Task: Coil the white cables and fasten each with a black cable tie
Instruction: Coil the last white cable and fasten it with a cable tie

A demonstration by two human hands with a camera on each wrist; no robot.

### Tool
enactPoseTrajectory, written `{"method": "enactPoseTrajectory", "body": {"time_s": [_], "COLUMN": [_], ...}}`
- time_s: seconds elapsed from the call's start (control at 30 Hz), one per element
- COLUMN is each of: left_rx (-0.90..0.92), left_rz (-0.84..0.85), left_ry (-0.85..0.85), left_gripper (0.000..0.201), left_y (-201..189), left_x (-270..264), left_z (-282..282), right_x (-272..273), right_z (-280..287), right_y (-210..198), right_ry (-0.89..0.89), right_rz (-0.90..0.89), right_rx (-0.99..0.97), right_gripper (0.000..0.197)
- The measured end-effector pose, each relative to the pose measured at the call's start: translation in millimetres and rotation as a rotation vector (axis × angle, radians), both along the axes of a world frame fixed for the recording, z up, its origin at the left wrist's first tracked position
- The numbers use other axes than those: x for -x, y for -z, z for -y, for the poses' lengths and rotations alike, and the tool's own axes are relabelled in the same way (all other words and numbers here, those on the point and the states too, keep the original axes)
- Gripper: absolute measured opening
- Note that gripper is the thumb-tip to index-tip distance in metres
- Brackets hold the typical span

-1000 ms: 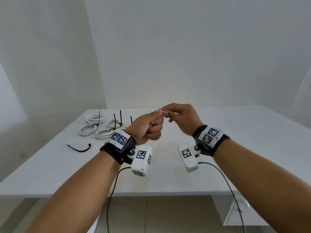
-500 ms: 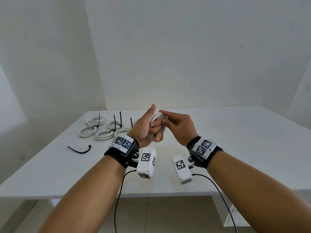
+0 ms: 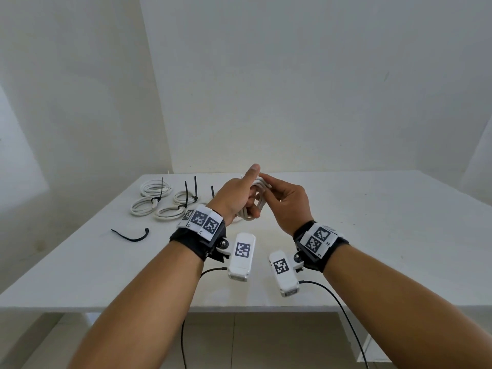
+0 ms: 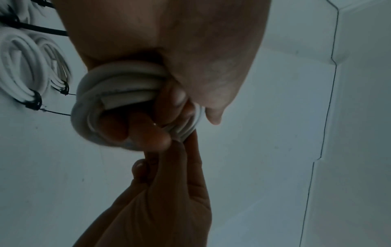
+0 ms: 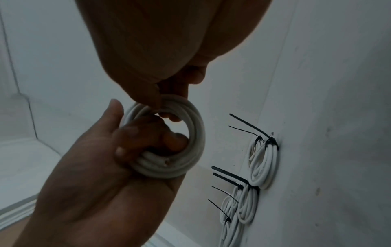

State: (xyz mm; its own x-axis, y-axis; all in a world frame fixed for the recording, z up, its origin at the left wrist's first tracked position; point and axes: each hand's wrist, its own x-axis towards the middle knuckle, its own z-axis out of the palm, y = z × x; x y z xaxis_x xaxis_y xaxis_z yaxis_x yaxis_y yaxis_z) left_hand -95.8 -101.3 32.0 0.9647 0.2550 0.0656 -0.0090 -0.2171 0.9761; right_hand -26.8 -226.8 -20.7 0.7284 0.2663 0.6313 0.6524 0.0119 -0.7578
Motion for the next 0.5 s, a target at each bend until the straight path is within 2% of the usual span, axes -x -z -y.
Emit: {"method": "enactPoseTrajectory", "body": {"time_s": [0.07,0.1,0.2,0.23,0.37,0.5], "left_rx": [-0.009,0.056,0.420,0.478,0.414,0.483], "left_rz": [0.005,0.015,0.042,0.063,0.213,0.250], "left_ry": [-0.048,-0.045,0.005,-0.013,-0.223,-0.374], "left_gripper": [0.058,0.054,0.037,0.035,0.029,0.037], "left_y": [2,4,9,10,15,23], "left_x": [0,1,6,8,18,33], "left_z": [-9,-13,-24,-27,-43,-77], "right_x": [-2,-1,3,6,24,46], "right_z": [-1,-2,-11,-16,-47,-81], "right_y": [1,0,-4,-6,-11,-16], "right_ry": [0.025,0.033,0.045,0.044,0.051,-0.001], "right_rz": [0.057,0.094,0.152,0.151,0.188,0.221], "right_rx": [0.038,0.062,0.119,0.134,0.262,0.428], "right_gripper": [0.030,0.030,0.030,0.031,0.036,0.040]}}
